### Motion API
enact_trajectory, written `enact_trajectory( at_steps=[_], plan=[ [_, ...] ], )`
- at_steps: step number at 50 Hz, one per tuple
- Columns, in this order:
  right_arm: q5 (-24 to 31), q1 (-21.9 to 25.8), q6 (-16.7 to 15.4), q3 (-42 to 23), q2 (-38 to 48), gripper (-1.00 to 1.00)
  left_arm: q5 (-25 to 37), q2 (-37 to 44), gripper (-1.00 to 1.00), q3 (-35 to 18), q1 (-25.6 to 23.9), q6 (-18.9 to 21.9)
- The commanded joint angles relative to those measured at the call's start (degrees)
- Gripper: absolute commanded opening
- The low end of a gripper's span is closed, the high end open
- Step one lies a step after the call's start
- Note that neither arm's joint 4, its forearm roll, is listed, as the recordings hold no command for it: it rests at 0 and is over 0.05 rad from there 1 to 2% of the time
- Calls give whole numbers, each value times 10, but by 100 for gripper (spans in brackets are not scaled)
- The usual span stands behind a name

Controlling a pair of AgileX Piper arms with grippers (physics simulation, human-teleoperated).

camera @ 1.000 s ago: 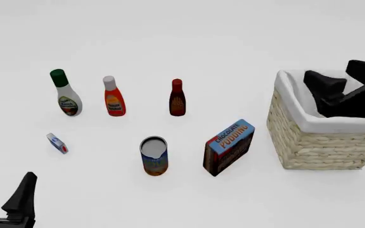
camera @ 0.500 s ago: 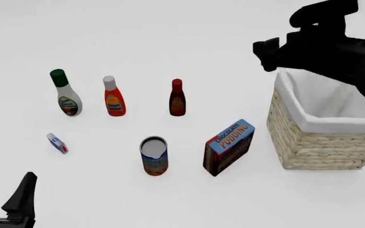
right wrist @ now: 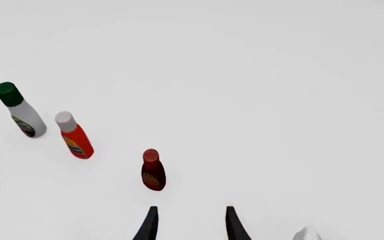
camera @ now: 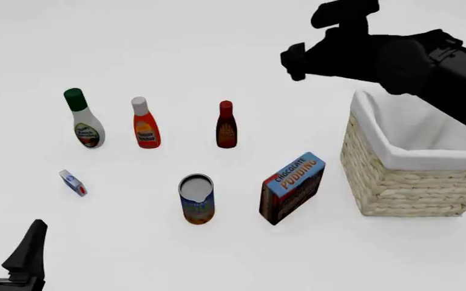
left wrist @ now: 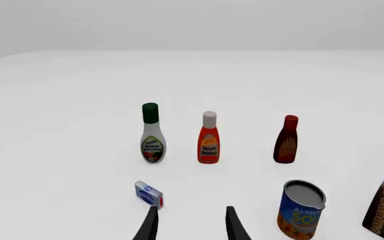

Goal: Pick the bbq sauce and place it in the basket.

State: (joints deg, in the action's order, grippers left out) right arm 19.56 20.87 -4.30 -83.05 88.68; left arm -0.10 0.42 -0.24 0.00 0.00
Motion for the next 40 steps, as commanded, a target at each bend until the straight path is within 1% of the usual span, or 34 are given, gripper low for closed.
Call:
enact_trajectory(
  at_steps=[1, 5, 8, 10, 16, 18, 21, 27, 40],
  plan=[
    [22, 16, 14, -86, 85, 100, 0, 0, 100, 0, 0, 0],
    [40, 19, 16, -139, 125, 100, 0, 0, 100, 0, 0, 0],
    [45, 18, 13, -158, 140, 100, 0, 0, 100, 0, 0, 0],
    [53, 19, 18, -183, 161, 100, 0, 0, 100, 0, 0, 0],
    [70, 17, 11, -239, 212, 100, 0, 0, 100, 0, 0, 0],
    [72, 17, 11, -244, 216, 100, 0, 0, 100, 0, 0, 0],
    [85, 21, 9, -273, 239, 100, 0, 0, 100, 0, 0, 0],
    [97, 29, 12, -299, 266, 100, 0, 0, 100, 0, 0, 0],
    [101, 42, 19, -324, 308, 100, 0, 0, 100, 0, 0, 0]
  ],
)
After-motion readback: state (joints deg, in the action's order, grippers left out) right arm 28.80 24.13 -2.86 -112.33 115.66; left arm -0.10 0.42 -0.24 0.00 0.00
